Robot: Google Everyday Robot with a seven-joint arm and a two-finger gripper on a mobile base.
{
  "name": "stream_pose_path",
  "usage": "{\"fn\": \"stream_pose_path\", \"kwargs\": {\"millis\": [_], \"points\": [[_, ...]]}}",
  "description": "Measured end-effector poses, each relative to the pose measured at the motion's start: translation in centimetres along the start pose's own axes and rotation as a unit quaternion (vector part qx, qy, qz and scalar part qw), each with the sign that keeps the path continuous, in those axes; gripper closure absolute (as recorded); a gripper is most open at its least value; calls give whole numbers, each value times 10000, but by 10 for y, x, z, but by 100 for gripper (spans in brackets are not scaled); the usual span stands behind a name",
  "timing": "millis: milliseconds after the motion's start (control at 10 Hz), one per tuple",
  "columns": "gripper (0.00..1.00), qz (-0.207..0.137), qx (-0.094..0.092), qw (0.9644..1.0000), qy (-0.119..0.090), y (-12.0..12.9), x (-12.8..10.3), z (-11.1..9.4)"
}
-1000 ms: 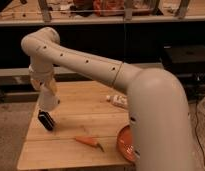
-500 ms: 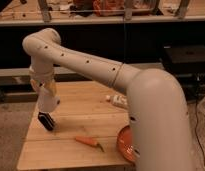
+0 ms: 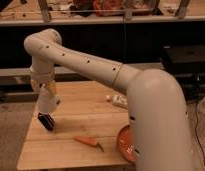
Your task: Place the ceramic cup over the eraser
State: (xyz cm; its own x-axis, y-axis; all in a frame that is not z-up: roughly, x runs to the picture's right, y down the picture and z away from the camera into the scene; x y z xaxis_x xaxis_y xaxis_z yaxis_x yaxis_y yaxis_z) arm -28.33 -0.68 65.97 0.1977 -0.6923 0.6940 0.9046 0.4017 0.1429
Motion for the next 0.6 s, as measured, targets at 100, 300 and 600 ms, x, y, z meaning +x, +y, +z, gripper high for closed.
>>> {"fn": "stream_pose_path", "kwargs": {"millis": [100,300,600], "points": [[92,10,3,10000,-29,0,-1,0],[92,29,-8,10000,-94,2,-3,2],[92,54,-14,9998,-178,4,-5,4]]}}
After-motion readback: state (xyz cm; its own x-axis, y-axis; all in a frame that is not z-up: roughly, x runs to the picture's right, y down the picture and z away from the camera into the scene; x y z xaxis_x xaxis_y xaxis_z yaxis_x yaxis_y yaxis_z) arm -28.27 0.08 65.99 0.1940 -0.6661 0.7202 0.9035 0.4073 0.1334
